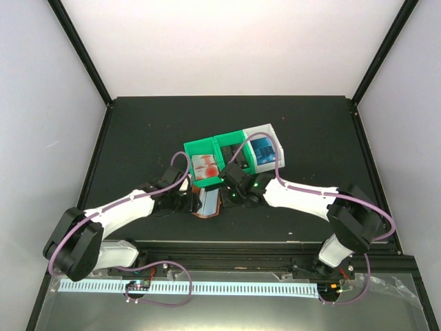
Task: Put the credit cards into the card holder
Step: Open the card holder at the center of the board.
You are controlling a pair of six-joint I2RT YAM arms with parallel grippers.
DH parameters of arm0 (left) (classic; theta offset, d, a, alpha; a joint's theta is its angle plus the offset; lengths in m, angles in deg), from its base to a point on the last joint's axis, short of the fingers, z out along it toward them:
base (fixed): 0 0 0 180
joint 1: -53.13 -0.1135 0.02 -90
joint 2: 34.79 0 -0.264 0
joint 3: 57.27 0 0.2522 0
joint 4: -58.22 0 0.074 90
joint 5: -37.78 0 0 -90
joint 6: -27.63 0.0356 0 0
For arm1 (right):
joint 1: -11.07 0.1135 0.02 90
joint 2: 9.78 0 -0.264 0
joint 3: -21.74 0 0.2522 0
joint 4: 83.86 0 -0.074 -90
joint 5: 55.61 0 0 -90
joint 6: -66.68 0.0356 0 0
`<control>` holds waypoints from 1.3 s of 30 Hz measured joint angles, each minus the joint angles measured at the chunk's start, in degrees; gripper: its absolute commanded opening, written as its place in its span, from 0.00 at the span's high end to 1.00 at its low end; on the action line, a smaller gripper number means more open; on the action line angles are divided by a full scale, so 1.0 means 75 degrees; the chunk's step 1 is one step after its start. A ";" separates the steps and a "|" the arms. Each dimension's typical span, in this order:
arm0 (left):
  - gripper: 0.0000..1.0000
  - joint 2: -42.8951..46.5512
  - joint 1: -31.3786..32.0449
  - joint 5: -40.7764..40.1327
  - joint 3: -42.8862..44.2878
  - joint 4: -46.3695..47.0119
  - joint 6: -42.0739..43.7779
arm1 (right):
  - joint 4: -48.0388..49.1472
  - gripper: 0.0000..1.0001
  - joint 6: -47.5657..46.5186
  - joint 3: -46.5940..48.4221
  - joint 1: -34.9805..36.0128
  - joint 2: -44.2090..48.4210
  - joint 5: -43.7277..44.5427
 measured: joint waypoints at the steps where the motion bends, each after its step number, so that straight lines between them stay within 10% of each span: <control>1: 0.47 -0.0032 0.0000 -0.0038 0.0000 0.0000 -0.0009 | -0.0023 0.97 0.0003 0.0000 0.0000 0.0000 0.0041; 18: 0.92 0.0020 0.0000 0.0408 0.0000 0.0262 -0.0184 | -0.0367 0.62 -0.0192 0.0038 0.0000 0.0542 0.0831; 28: 0.95 0.0061 0.0000 0.0909 -0.0003 0.0516 -0.0251 | -0.0076 0.60 -0.0370 0.0117 0.0000 0.1253 0.0758; 39: 0.92 0.0041 0.0000 0.1413 -0.0458 0.1241 -0.0883 | -0.0137 0.45 -0.0542 0.0950 0.0303 -0.0708 0.0460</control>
